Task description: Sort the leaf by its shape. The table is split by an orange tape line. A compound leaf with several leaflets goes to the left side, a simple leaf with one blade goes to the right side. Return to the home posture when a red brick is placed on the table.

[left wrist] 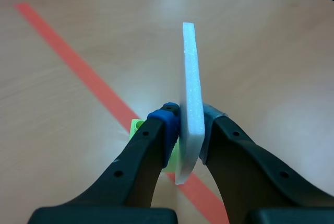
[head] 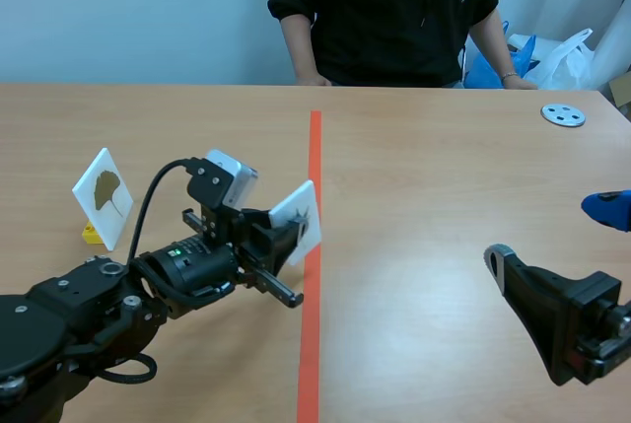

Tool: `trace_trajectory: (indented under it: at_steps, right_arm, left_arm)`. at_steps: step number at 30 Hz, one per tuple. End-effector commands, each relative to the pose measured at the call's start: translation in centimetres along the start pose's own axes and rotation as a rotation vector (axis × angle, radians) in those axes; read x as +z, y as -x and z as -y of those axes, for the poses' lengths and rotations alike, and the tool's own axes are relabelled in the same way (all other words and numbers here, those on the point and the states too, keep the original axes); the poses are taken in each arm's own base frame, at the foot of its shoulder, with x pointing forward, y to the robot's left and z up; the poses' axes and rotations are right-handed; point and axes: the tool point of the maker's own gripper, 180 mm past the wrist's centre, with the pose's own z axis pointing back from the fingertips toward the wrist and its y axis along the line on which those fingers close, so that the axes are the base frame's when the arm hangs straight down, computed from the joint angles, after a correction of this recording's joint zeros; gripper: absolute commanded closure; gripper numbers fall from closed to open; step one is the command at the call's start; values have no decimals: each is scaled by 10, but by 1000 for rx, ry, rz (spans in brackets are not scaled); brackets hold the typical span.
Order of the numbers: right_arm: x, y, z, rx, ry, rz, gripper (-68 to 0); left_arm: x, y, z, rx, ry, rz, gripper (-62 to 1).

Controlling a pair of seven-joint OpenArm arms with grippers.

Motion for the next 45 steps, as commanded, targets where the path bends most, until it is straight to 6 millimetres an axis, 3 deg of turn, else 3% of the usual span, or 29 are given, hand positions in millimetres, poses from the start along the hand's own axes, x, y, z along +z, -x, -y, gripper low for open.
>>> trace_trajectory:
  at_steps: [1,13,21,26,34,40,45]
  right_arm:
    - [-2,-13,1,11,-4,42,-679]
    - [-2,-14,1,11,-4,43,-679]
    - [-2,-14,1,11,-4,43,-679]
    - [-2,-14,1,11,-4,43,-679]
    - [-2,-14,1,11,-4,47,-679]
    - [-2,-14,1,11,-4,47,-679]
    - [-2,-14,1,11,-4,47,-679]
  left_arm:
    - [5,-6,-10,20,-36,13,-55]
    - [53,-36,-46,38,-237,23,-55]
    - [81,-30,-102,30,-481,15,-55]
    - [94,-8,-123,48,-549,-31,-55]
    - [111,18,-151,75,-646,-40,-55]
    - [115,20,-166,111,-691,-17,-55]
    - [116,20,-168,119,-696,-14,-69]
